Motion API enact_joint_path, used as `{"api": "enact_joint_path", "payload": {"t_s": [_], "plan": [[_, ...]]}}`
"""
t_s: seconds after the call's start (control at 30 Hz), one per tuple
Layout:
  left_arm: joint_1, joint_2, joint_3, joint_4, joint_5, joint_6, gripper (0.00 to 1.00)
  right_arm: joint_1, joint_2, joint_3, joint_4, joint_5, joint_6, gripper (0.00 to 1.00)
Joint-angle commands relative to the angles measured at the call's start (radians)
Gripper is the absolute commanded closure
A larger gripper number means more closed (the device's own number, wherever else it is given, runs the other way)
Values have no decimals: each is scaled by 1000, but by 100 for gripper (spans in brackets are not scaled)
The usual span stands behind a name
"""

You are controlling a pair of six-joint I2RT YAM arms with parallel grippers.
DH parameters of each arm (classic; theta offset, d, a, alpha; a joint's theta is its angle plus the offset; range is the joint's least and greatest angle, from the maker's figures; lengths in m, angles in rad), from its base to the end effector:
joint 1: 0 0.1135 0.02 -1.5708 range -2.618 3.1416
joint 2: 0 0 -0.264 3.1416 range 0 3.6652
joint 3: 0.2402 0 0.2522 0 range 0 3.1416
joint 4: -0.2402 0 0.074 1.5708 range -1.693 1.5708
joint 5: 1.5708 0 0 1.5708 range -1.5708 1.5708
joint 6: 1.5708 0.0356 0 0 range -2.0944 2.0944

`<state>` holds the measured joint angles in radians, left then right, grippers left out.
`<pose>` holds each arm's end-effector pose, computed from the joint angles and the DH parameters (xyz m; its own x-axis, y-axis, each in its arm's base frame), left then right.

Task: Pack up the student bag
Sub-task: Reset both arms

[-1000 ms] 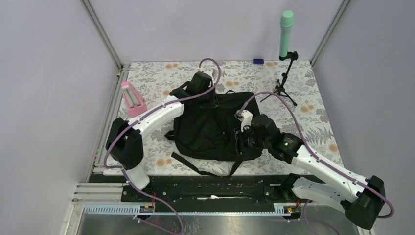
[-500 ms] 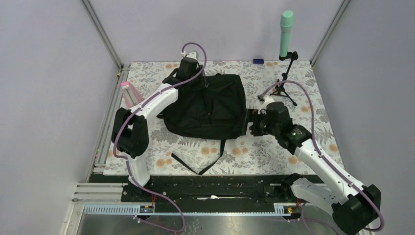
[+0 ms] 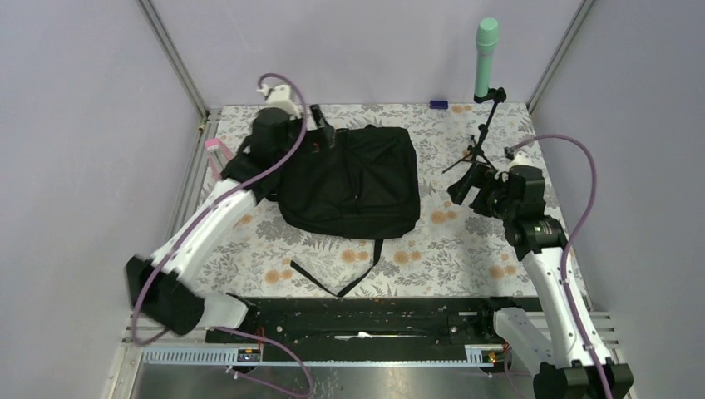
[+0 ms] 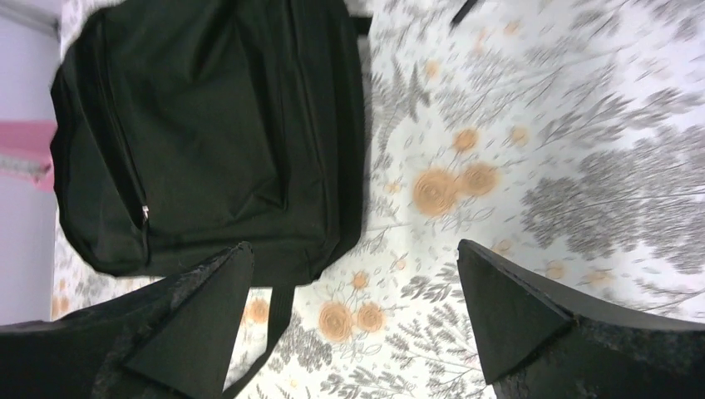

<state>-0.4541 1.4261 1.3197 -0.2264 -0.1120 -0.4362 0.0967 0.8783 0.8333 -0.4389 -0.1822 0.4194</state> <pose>0.3030 -0.1435 0.3727 -0.4102 -0.2670 -0.8721 0.1850 0.9119 -0.3662 0.1938 0.0253 0.3149 -0.5266 0.3513 -0.7741 -0.0440 0.8982 0.4375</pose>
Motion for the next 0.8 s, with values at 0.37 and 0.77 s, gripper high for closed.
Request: {"api": "enact_joint_path", "payload": {"t_s": [0.37,0.77], "plan": [[6,-893,-424,-141,-389,195,1,-36,-563,-215,316,247,-237,2],[5,-1069,-552,-156,-482,184,1,-35,-652,-273,292,284,-271,2]]}}
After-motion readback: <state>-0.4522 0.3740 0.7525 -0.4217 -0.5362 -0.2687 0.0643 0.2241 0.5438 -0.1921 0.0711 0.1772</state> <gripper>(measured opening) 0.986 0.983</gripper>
